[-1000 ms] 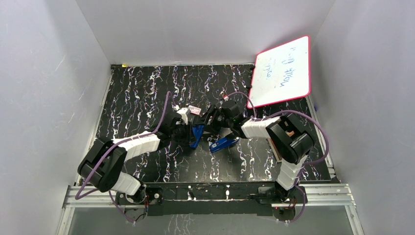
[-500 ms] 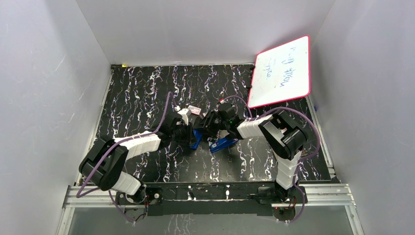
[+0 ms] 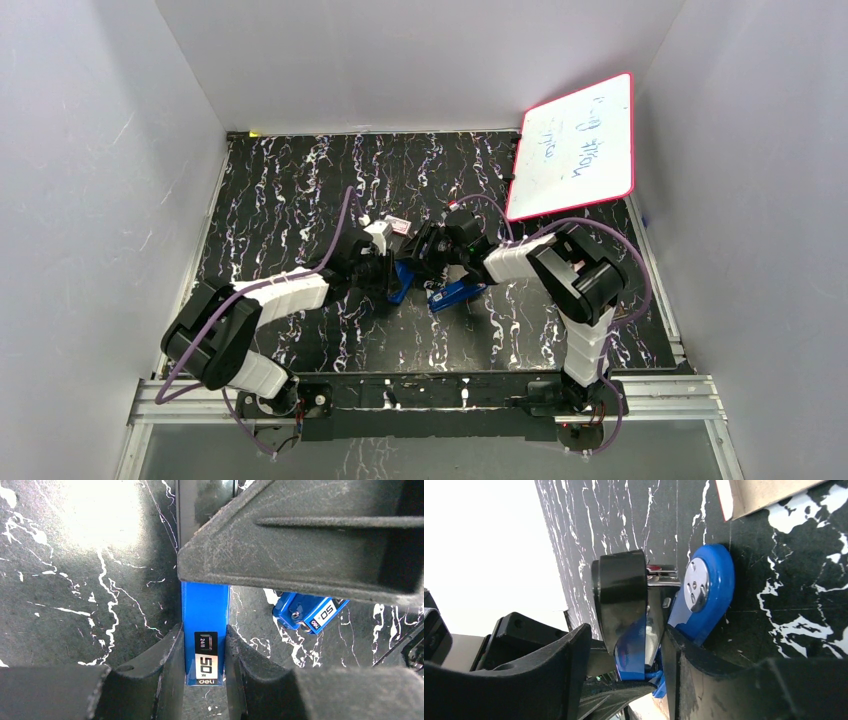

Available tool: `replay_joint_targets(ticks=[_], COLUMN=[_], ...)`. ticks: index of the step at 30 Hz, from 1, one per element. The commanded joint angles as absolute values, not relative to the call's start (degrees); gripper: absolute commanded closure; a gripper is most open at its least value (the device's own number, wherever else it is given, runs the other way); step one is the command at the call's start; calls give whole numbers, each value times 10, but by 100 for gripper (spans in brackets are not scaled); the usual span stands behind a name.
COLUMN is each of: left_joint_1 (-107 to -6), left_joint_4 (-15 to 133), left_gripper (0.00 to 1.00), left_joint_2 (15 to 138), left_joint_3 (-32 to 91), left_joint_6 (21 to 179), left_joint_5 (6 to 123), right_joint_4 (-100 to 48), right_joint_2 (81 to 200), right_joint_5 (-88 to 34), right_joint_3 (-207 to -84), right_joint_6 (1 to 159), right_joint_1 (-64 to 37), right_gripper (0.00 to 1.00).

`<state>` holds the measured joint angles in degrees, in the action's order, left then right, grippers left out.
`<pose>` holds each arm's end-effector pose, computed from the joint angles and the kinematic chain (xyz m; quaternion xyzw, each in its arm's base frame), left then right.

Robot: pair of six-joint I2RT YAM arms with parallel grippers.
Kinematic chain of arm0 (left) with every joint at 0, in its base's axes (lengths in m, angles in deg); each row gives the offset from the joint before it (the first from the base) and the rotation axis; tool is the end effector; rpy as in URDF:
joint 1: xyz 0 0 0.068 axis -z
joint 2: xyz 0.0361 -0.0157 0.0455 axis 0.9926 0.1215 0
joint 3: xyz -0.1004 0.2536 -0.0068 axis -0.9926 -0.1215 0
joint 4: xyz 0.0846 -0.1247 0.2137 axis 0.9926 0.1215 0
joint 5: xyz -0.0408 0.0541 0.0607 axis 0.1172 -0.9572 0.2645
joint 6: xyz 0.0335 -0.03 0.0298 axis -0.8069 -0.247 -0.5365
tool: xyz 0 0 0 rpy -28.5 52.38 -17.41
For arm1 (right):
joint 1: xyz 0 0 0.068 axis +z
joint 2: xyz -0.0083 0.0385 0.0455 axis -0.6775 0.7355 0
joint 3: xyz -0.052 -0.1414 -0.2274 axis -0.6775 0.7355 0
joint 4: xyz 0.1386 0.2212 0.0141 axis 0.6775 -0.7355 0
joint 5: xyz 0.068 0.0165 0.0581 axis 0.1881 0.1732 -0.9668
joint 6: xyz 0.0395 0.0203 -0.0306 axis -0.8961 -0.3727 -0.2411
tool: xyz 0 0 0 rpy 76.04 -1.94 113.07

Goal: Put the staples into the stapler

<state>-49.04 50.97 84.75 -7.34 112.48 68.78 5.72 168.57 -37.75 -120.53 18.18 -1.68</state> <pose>0.2310 -0.1650 0.1673 0.1226 0.8852 -0.2994 0.3342 0.2801 0.2581 0.1353 0.1228 0.8392 0.4971 0.1834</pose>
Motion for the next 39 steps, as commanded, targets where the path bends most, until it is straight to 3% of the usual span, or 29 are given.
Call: replay_joint_targets(ticks=[1,11,16,22,25,29,37,39], left_joint_1=[-488,-490,-490,-490,-490,-490,-499,-509], left_joint_4=[544,699,739,775,779,753,649,598], left_gripper=[100,100,100,99,91,70,54,46], left_joint_2=[833,839,857,861,864,859,803,732], left_joint_3=[-40,43,58,58,60,54,29,18], left_joint_6=[1081,864,709,535,511,524,574,630], left_joint_5=[684,635,656,692,692,690,651,626], right_joint_4=[59,21,-3,0,-21,-36,-105,-110], right_joint_2=[1645,1422,1294,1192,1170,1156,1115,1081], right_joint_5=[-354,-219,-105,-50,-39,-36,27,50], right_joint_3=[-1201,-1096,-1028,-969,-966,-968,-1008,-1019], right_joint_6=[205,324,407,483,504,522,600,671], right_joint_1=[-15,-17,-18,-18,-18,-18,-18,-18], right_gripper=[37,31,30,26,25,23,22,21])
